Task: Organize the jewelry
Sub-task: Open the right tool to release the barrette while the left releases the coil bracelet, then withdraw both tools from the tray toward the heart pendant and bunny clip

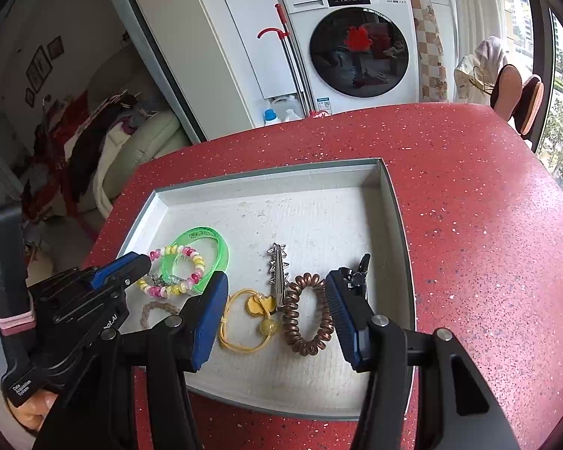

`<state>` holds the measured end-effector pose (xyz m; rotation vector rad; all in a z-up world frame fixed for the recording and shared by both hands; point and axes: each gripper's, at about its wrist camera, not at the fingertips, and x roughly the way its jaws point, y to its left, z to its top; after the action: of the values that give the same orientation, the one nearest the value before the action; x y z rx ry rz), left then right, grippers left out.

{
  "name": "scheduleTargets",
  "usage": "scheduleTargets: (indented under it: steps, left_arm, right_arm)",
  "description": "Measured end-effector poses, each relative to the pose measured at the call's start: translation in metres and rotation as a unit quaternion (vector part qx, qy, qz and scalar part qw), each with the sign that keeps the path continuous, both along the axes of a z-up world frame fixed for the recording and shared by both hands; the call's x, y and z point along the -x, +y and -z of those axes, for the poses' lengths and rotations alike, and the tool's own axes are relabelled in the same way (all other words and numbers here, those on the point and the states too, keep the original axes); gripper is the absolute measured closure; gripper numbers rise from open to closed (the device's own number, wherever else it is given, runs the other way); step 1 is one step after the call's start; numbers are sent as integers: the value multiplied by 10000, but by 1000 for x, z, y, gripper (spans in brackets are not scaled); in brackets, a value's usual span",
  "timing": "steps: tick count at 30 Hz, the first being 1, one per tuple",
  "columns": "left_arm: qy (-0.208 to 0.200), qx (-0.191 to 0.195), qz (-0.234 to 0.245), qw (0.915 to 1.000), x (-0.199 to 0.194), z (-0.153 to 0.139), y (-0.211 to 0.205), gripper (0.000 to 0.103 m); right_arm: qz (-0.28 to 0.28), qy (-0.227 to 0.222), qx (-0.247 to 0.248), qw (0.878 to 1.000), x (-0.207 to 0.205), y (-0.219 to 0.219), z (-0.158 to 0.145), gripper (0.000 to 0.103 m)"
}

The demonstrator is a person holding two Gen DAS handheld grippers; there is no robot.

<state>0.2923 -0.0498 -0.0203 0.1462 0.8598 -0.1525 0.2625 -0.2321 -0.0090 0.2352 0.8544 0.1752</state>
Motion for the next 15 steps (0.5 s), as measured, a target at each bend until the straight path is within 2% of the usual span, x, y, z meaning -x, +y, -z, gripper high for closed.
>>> scheduleTargets:
  steps: [2,4,6,11,14,15]
  left_arm:
    - [-28,1,-9,10000,1,-2,1,70]
    - [-118,3,-90,9999,4,-5,2,0]
    - [-487,28,-191,9986,12,-14,5,0]
    - [-492,-9,-77,9988,13,-22,4,0]
    - [-457,21,-121,9989,13,-23,7,0]
    - [-440,32,-136,9989,14,-23,8,0]
  right_arm:
    - [-9,11,-13,10000,2,1,0,45]
    - [-23,22,-8,10000,3,2,1,45]
    - [-20,22,1,10000,5,3,1,45]
    - [-10,-2,-21,10000,9,1,-2,45]
    - [9,-92,2,10000,14,2,-4,33]
    - [30,-136,8,9999,16,1,-5,26]
